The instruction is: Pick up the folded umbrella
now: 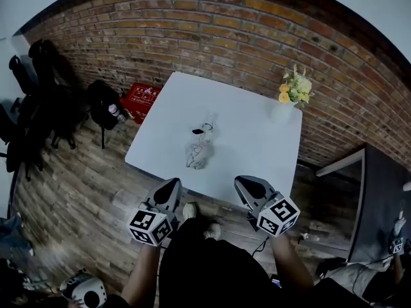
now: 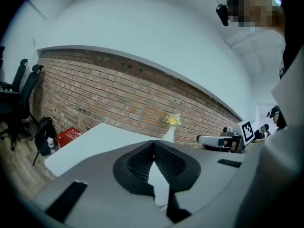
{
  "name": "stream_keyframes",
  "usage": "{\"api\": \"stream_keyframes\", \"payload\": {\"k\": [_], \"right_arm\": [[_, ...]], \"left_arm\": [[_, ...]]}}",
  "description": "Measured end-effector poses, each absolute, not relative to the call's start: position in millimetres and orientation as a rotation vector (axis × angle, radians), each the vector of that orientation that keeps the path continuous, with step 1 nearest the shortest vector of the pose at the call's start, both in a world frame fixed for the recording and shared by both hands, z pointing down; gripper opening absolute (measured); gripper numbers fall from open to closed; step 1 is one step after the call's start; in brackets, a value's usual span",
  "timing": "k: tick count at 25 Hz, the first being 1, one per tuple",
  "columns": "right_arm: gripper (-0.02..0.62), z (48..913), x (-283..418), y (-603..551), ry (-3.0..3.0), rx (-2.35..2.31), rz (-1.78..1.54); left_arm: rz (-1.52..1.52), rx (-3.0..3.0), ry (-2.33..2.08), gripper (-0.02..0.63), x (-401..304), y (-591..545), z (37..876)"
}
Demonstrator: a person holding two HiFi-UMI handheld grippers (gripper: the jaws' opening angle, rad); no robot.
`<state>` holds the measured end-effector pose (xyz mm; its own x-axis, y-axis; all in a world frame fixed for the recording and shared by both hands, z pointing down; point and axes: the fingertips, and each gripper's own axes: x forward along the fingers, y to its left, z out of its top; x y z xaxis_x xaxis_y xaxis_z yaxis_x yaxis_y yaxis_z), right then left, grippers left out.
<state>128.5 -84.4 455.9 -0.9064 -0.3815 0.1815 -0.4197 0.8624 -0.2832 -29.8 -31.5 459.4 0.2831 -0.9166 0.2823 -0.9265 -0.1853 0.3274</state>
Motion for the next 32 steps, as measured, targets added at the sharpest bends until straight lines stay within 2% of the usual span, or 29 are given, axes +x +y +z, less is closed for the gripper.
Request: {"api": "stream_keyframes", "payload": {"k": [18,32], "right_arm": [[0.021,488.7,53.8,-155.2,-2.776,0.462,0.266],[0.021,498.5,17.7,-203.7,-2.711,0.608,0.312]], "left_arm": [[0.024,2.096,-1.624,0.014,-78.3,-95.8,484.0],[0.031,2.170,-1.485,0.014,-117.1,-151.4,502.8]]}}
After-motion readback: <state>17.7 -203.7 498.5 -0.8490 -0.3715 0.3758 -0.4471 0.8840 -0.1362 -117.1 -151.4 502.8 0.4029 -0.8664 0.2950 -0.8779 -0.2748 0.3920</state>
